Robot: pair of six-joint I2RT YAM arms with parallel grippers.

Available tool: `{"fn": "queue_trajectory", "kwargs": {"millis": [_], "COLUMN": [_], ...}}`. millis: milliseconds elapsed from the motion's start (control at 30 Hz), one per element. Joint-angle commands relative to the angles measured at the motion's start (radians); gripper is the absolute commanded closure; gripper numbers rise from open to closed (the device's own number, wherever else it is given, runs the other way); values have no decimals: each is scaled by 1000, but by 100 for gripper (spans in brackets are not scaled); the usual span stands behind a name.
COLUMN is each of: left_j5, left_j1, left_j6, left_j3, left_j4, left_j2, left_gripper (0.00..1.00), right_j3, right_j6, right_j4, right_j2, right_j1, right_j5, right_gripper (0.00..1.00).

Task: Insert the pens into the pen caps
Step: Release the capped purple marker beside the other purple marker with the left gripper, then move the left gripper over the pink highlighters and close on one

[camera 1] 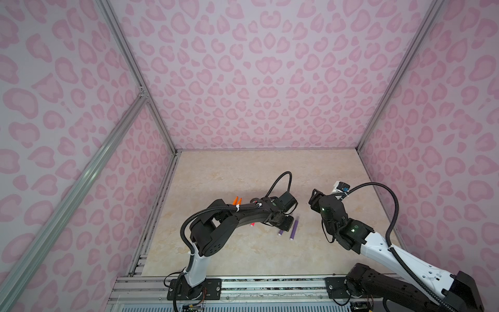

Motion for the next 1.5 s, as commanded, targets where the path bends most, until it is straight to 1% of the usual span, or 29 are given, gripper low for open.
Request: {"fn": "queue_trajectory", "kwargs": {"millis": [0, 167, 200, 233, 367, 467, 567, 700, 767, 833, 867, 967, 1067, 1133, 1200, 1333, 1467], "left_j5": [7, 16, 16, 14, -5, -54, -188, -405, -493, -544, -552, -532, -448, -418, -403, -371, -324], "left_j1": [-4, -9, -9, -9, -9, -9, -8, -4, 12, 41, 59, 116, 164, 170, 169, 172, 171], "left_j6": [25, 32, 33, 35, 38, 43, 38, 25, -10, -53, -66, -86, -87, -79, -79, -81, -87], "left_j3": [9, 7, 8, 6, -10, -62, -160, -303, -346, -382, -395, -399, -389, -354, -326, -321, -300], "left_j4": [-23, -17, -15, -15, 1, 40, 105, 173, 159, 131, 115, 73, 67, 41, 12, 10, -5], "left_j2": [-1, -8, -7, -7, -36, -120, -259, -471, -544, -591, -604, -600, -550, -499, -460, -432, -391], "left_gripper": [82, 66, 65, 60, 47, 39, 35, 34, 33, 33, 33, 34, 35, 38, 42, 44, 46], "right_j3": [-2, -3, -4, -2, -2, -4, -1, 8, 18, 26, 26, 20, 6, 6, 4, -3, 45], "right_j6": [9, 13, 13, 13, 14, 14, 14, 11, 13, 16, 16, 19, 16, 14, 6, -18, -20], "right_j4": [-3, -2, -1, -2, -3, -2, -3, -5, -17, -27, -29, -27, -8, -2, 10, 54, 5], "right_j2": [2, -1, -2, -2, -3, -2, 1, 14, 23, 29, 27, 20, 20, 27, 38, 82, 123], "right_j1": [2, 0, 0, -1, -1, -1, 0, 0, -1, -1, -1, 0, 0, -1, 0, 0, -1], "right_j5": [7, 9, 8, 7, 5, 4, 1, -6, -12, -18, -19, -24, -26, -29, -37, -57, -55], "right_gripper": [31, 31, 31, 31, 31, 31, 32, 32, 32, 32, 32, 32, 32, 32, 32, 32, 32]}}
